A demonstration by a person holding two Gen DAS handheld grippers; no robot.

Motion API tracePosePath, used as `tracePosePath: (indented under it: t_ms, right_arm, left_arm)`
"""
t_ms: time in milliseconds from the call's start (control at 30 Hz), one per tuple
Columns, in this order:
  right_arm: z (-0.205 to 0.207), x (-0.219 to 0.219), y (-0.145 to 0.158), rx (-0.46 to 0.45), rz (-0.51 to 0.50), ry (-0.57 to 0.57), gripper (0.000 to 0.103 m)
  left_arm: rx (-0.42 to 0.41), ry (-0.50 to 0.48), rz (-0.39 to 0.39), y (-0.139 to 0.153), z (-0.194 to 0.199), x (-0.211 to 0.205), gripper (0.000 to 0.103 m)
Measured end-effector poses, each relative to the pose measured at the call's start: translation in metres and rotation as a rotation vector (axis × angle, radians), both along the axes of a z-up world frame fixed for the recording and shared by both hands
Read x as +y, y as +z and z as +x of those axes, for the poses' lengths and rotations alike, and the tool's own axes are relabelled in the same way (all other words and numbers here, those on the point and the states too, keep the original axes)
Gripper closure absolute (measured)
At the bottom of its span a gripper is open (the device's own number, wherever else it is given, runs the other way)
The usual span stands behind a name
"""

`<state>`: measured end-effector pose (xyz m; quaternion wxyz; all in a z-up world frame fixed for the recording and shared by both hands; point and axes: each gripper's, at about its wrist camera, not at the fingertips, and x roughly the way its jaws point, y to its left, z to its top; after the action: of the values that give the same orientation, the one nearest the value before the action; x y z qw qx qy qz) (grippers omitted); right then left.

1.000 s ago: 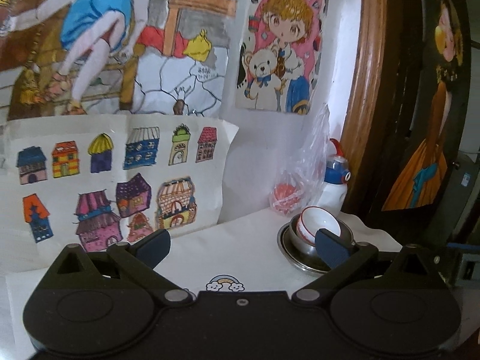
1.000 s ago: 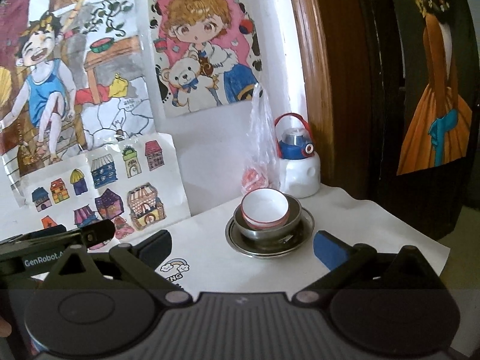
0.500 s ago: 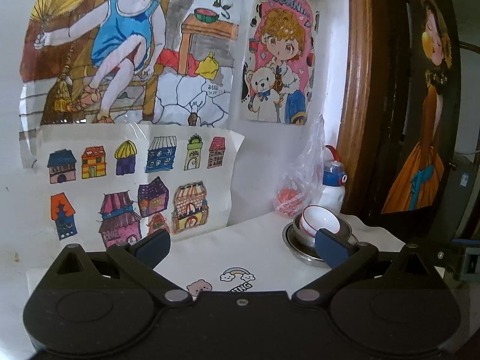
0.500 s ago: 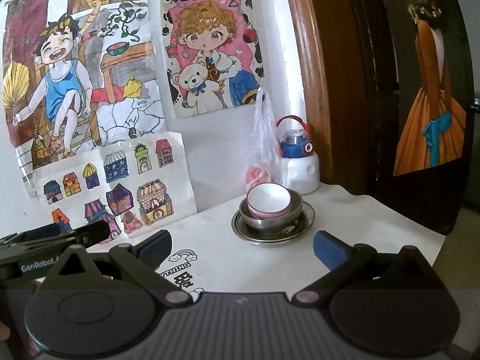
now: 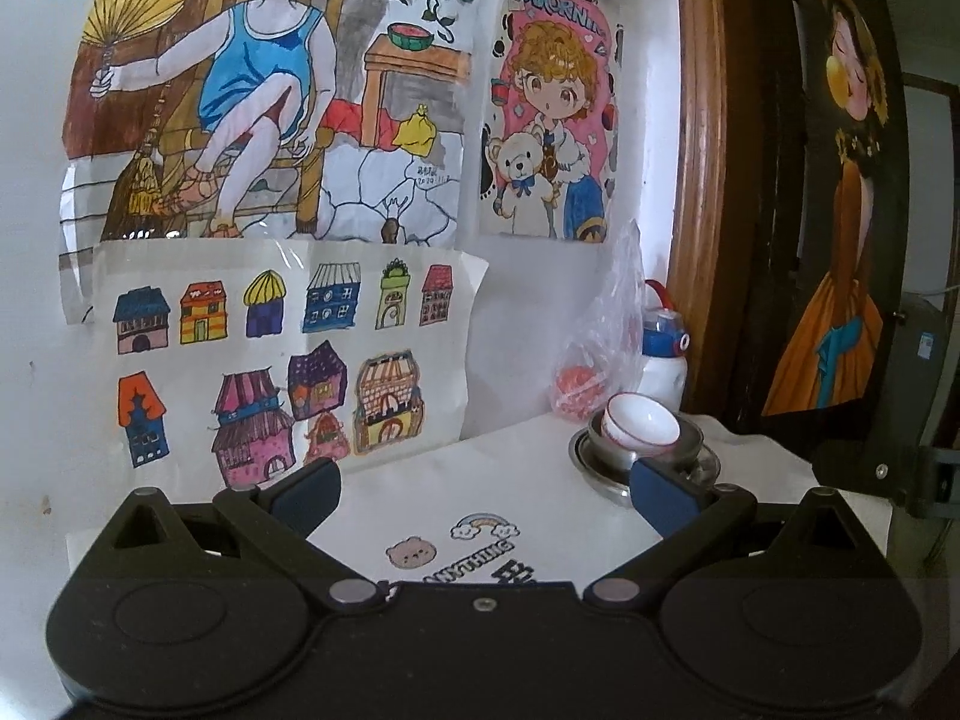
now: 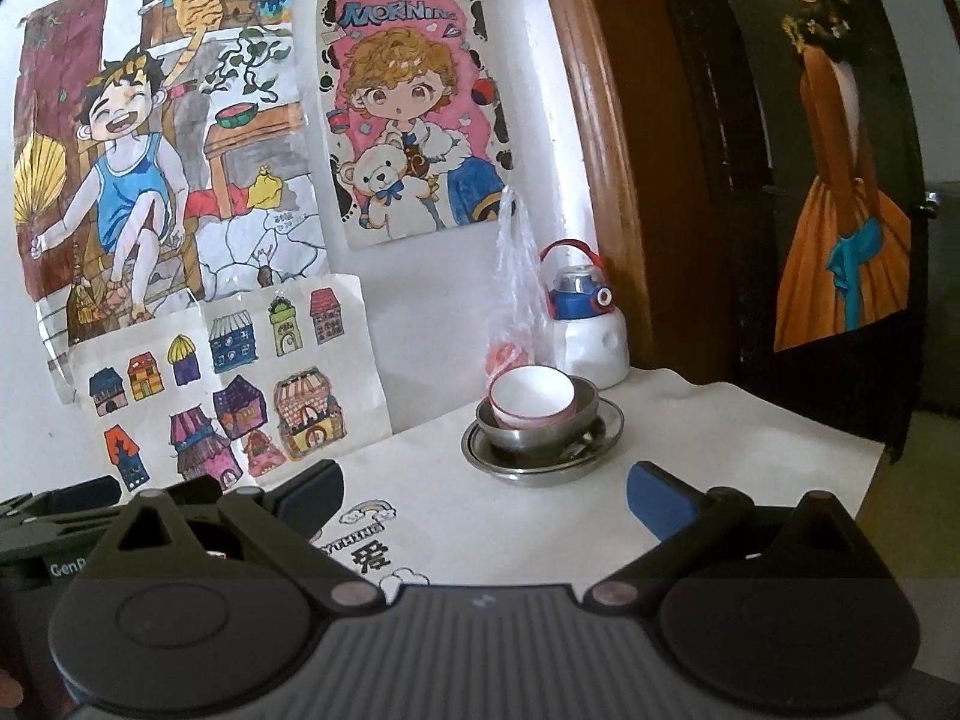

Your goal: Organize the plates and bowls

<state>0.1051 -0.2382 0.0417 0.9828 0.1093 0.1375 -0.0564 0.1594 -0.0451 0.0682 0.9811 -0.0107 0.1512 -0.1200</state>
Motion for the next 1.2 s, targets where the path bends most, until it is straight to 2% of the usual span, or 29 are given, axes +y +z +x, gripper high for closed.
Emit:
tracePosePath:
  t_ms: [333, 767, 1200]
  right_arm:
    - [-0.015, 0.008, -0.016, -0.028, -0.025, -0.042, 0.0]
    - [-0.03, 0.025, -0.032, -0.056, -0.081, -0.077, 0.0]
    - [-0.035, 0.03, -0.059, -0.018, -0.031, -0.103, 0.0]
  left_arm:
    - [-0.003, 0.004, 0.024, -0.019, -0.012, 0.006, 0.001]
    - [-0.046, 0.021, 0.04, -0.027, -0.031, 0.016, 0.001]
    - [0.007, 0.012, 0.058, -0.054, -0.042, 0.031, 0.001]
